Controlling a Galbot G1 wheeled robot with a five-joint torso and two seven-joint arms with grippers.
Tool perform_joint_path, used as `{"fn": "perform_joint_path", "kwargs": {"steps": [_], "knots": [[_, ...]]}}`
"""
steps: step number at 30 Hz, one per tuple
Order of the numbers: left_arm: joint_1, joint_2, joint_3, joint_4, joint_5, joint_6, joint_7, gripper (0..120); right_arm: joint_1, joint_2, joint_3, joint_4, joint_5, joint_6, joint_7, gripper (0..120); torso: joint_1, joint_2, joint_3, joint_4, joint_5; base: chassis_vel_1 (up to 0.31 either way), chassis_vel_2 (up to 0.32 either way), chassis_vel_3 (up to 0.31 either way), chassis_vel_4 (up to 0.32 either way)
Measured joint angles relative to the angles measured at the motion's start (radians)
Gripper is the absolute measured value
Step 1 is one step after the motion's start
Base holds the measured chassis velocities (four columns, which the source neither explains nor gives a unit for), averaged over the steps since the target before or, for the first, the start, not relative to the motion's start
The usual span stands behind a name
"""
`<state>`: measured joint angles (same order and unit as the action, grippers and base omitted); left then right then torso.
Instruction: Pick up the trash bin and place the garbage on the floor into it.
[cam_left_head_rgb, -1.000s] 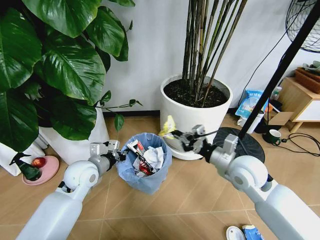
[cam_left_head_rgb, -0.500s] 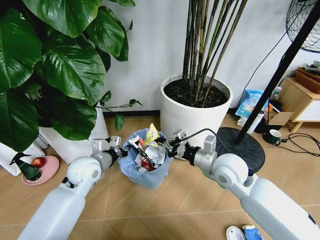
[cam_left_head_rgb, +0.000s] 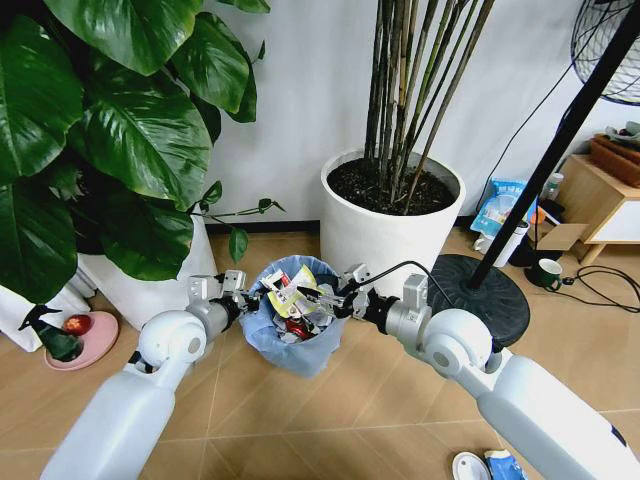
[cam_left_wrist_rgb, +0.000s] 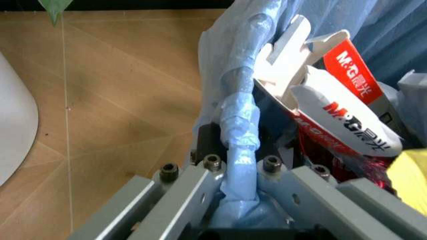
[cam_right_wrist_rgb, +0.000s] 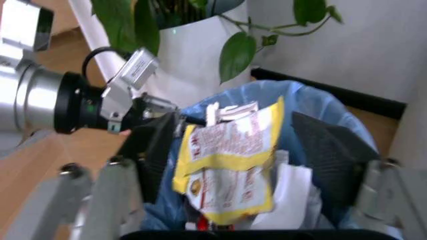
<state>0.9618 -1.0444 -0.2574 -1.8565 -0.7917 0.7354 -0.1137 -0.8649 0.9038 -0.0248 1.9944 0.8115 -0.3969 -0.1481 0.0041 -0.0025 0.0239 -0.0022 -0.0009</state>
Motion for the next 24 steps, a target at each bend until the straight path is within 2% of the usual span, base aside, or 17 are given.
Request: {"fn": "perform_joint_path", "kwargs": {"steps": [1, 3, 5, 8, 18, 24], "knots": [[0.0, 0.0, 0.0, 0.0, 0.0, 0.0, 0.0, 0, 0.0, 0.0, 0.0, 0.0, 0.0, 0.0, 0.0, 71, 0.0, 0.0, 0.0, 0.0, 0.0, 0.0, 0.0, 0.0, 0.0], [0.0, 0.002, -0.002, 0.001, 0.0, 0.0, 0.001, 0, -0.005, 0.001, 0.021, 0.005, 0.0, 0.008, 0.009, 82, 0.0, 0.0, 0.0, 0.0, 0.0, 0.0, 0.0, 0.0, 0.0], [0.0, 0.002, -0.004, 0.001, 0.0, 0.0, 0.001, 0, -0.008, 0.001, 0.032, 0.011, 0.001, 0.01, 0.016, 85, 0.0, 0.0, 0.0, 0.0, 0.0, 0.0, 0.0, 0.0, 0.0], [0.006, 0.002, -0.009, 0.001, 0.001, 0.0, 0.002, 0, -0.03, -0.003, 0.081, 0.044, 0.009, 0.013, 0.053, 98, 0.0, 0.0, 0.0, 0.0001, -0.0001, 0.0, 0.0, 0.0, 0.0], [0.034, 0.005, -0.034, -0.02, 0.003, 0.0, 0.002, 0, -0.117, -0.027, 0.2, 0.082, -0.008, 0.025, 0.14, 100, 0.0, 0.0, 0.0, -0.0003, 0.0, 0.0, 0.0, 0.0, 0.0], [0.056, 0.013, -0.054, -0.041, 0.003, 0.0, -0.012, 0, -0.215, -0.03, 0.272, 0.103, -0.094, 0.042, 0.159, 100, 0.0, 0.0, 0.0, 0.0005, -0.0002, 0.0, 0.0, 0.0, 0.0]]}}
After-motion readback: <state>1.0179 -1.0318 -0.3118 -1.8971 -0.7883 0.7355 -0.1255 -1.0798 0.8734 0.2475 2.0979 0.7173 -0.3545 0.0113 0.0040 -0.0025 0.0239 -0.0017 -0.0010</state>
